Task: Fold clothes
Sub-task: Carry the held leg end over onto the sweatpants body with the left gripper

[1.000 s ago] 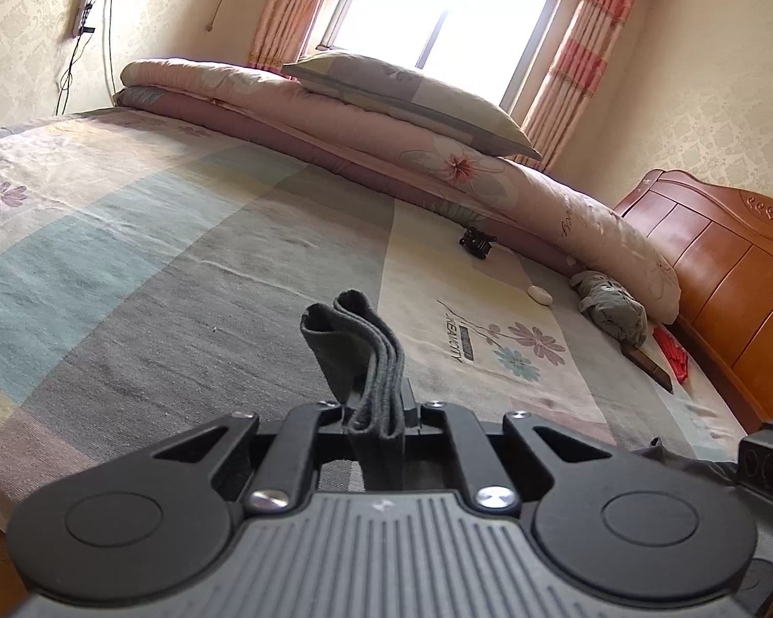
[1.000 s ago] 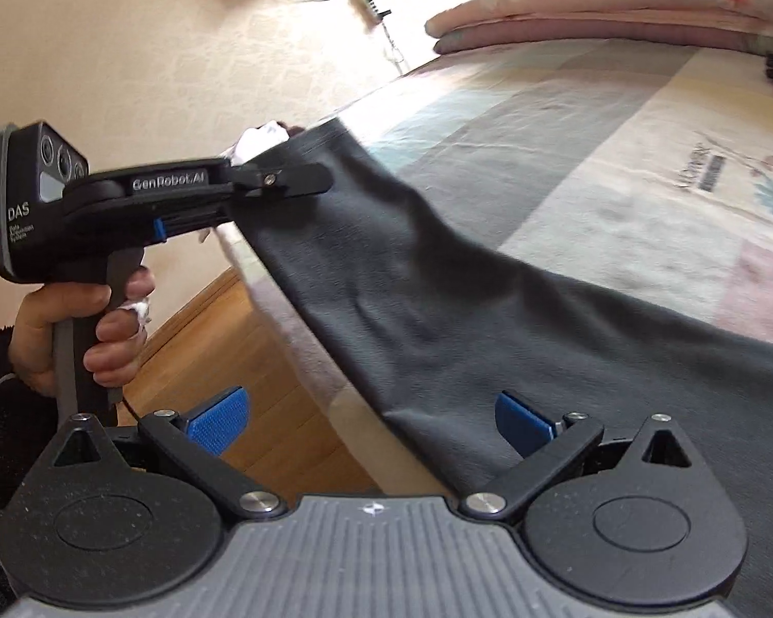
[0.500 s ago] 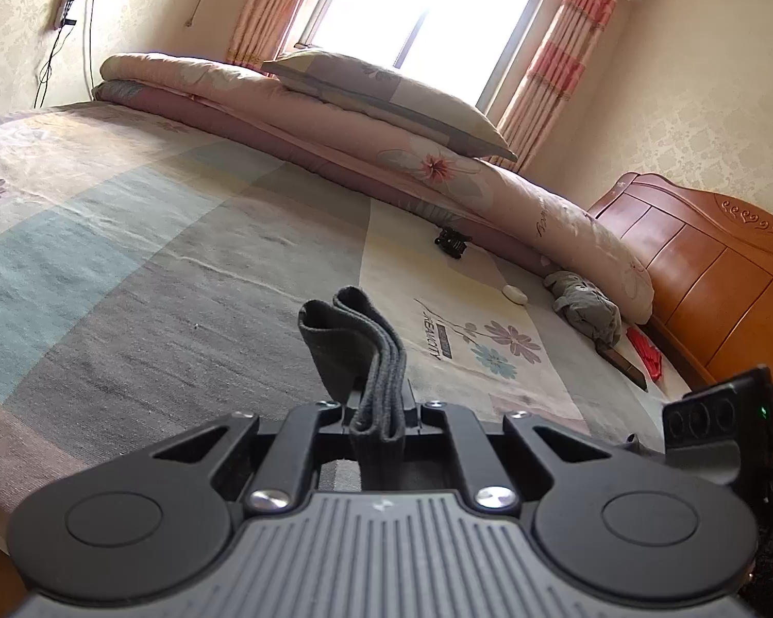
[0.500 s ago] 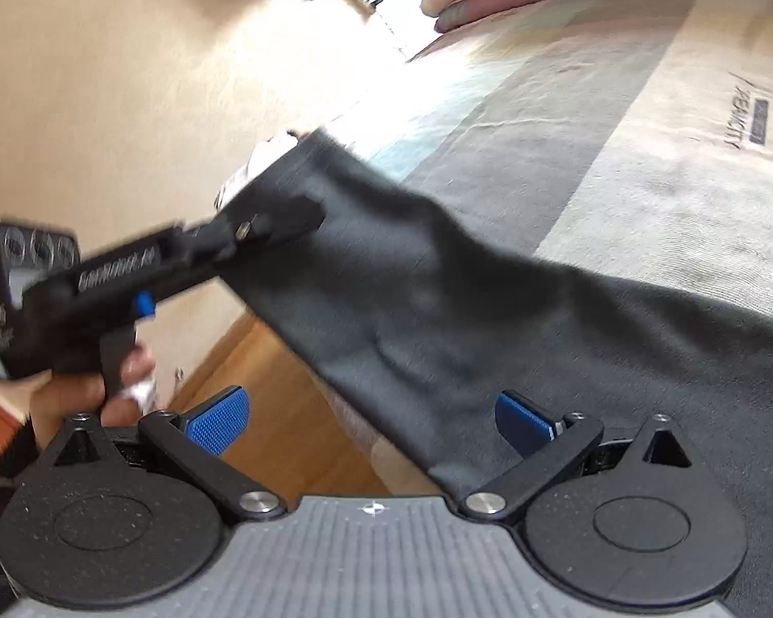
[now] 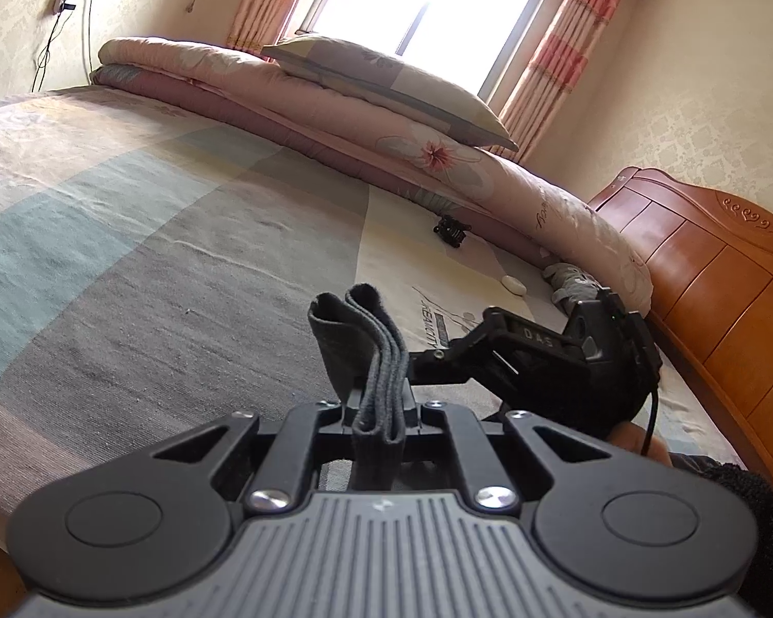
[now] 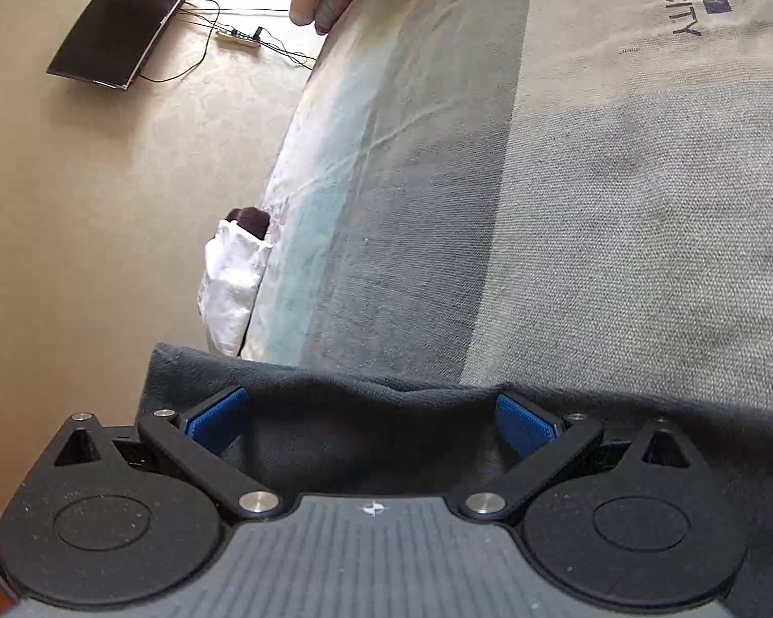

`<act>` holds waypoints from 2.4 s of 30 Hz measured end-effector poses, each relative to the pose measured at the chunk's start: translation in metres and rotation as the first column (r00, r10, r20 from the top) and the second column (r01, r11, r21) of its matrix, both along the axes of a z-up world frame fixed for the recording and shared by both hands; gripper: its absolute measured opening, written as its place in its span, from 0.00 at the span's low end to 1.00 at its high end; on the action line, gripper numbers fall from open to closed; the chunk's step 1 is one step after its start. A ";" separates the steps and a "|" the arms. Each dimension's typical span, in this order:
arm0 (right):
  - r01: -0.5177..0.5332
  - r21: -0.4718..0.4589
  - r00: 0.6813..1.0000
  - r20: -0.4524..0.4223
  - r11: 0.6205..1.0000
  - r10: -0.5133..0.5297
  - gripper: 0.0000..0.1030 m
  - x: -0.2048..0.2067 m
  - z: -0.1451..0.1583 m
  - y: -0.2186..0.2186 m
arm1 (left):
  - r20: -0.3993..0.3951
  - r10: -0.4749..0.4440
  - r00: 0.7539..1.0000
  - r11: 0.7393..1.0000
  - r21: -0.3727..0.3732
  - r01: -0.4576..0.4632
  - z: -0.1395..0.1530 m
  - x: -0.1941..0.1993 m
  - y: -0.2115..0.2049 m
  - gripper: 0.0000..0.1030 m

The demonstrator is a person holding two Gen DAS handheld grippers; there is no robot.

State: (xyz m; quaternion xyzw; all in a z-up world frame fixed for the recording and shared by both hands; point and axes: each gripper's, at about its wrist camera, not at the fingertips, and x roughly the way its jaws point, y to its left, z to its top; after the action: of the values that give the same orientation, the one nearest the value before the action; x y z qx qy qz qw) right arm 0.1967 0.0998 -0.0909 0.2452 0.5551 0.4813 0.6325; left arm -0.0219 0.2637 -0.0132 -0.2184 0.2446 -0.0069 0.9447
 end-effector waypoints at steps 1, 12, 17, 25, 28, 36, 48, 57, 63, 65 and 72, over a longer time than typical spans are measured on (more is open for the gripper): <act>0.006 -0.016 1.000 0.031 1.000 -0.005 1.00 0.001 0.003 0.003 | -0.002 -0.002 1.000 1.000 0.003 0.002 0.000 0.000 -0.001 0.07; 0.040 -0.165 0.980 0.199 0.985 -0.006 1.00 -0.017 0.036 -0.041 | 0.014 -0.023 1.000 1.000 0.010 0.023 0.008 0.002 -0.010 0.07; 0.050 -0.261 0.964 0.266 0.964 0.023 1.00 -0.039 0.051 -0.094 | 0.019 -0.044 0.999 0.999 0.024 0.043 0.016 0.004 -0.023 0.07; 0.120 -0.361 0.922 0.386 0.925 0.031 1.00 -0.077 0.061 -0.166 | 0.000 -0.091 0.996 0.994 0.065 0.090 0.029 0.015 -0.058 0.07; 0.142 -0.367 0.912 0.410 0.919 0.023 1.00 -0.086 0.063 -0.185 | -0.016 -0.112 0.994 0.990 0.085 0.112 0.031 0.020 -0.075 0.07; 0.218 -0.323 0.909 0.411 0.921 -0.071 1.00 -0.095 0.066 -0.229 | -0.074 -0.157 0.985 0.975 0.146 0.167 0.028 0.038 -0.123 0.07; 0.274 -0.315 0.907 0.399 0.909 -0.135 1.00 -0.104 0.058 -0.266 | -0.193 -0.223 0.955 0.919 0.285 0.272 -0.006 0.057 -0.187 0.07; 0.306 -0.365 0.892 0.434 0.879 -0.130 1.00 -0.108 0.050 -0.269 | -0.279 -0.242 0.929 0.890 0.318 0.328 -0.038 0.069 -0.208 0.08; 0.307 -0.376 0.896 0.424 0.875 -0.132 1.00 -0.107 0.044 -0.267 | -0.298 -0.249 0.921 0.891 0.302 0.339 -0.043 0.073 -0.209 0.08; 0.313 -0.386 0.898 0.418 0.868 -0.138 1.00 -0.105 0.039 -0.266 | -0.299 -0.252 0.920 0.892 0.297 0.341 -0.043 0.074 -0.208 0.08; 0.350 -0.495 0.846 0.532 0.796 -0.041 1.00 -0.109 0.021 -0.251 | -0.270 -0.313 0.911 0.902 0.215 0.374 -0.037 0.066 -0.204 0.21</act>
State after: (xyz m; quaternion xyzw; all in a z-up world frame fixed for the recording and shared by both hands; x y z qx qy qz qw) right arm 0.0875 -0.1516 -0.0695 -0.0306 0.4630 0.2670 0.8446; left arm 0.0442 0.0596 -0.0499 -0.0444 0.3855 -0.1166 0.9142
